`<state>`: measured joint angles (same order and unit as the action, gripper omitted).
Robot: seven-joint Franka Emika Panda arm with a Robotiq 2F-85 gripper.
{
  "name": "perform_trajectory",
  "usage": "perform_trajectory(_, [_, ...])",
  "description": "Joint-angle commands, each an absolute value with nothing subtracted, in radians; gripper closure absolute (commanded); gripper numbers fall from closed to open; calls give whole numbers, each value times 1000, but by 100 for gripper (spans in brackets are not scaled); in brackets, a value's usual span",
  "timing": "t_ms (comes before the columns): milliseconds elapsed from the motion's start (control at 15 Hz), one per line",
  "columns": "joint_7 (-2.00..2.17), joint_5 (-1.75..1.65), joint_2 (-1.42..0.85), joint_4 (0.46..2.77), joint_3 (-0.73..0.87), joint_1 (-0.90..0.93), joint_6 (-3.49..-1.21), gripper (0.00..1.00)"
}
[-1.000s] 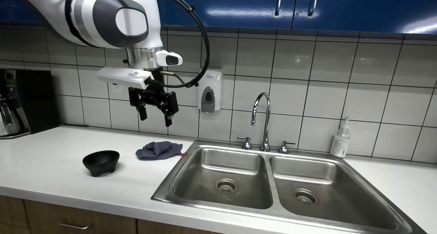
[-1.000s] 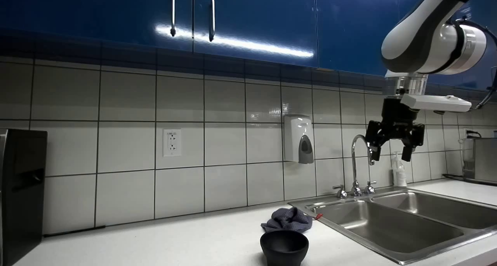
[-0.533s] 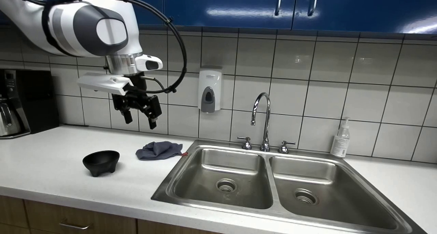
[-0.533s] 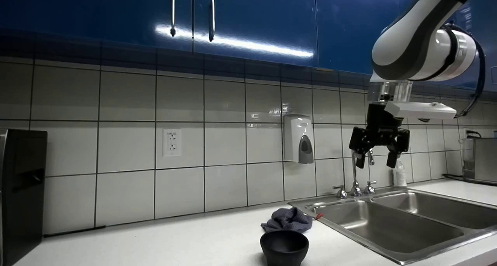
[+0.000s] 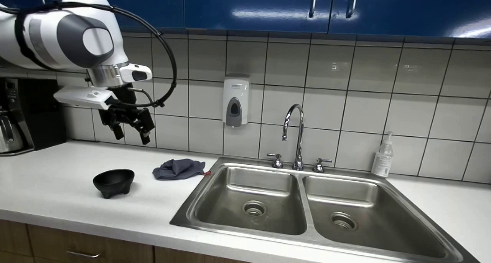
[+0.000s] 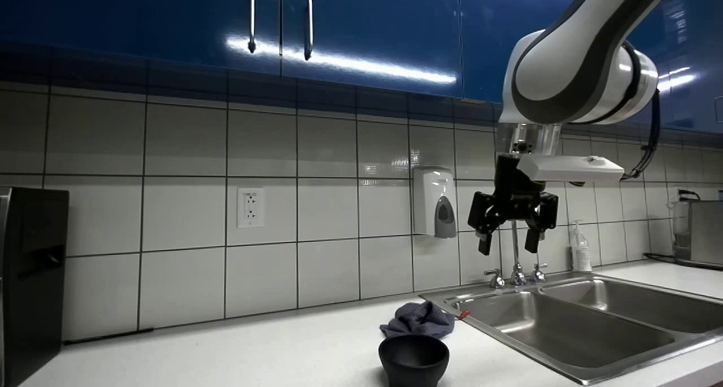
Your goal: Put the black bowl inside the sink
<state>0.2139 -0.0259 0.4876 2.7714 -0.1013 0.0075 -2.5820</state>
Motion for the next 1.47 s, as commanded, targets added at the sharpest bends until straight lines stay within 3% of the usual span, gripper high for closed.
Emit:
perform_trajectory(0, [327, -22, 461, 2775, -186, 17, -2618, 0])
perform_trajectory(733, [511, -92, 256, 2741, -335, 8, -2715, 0])
perform_trajectory(1400, [723, -323, 29, 2600, -334, -8, -2719, 0])
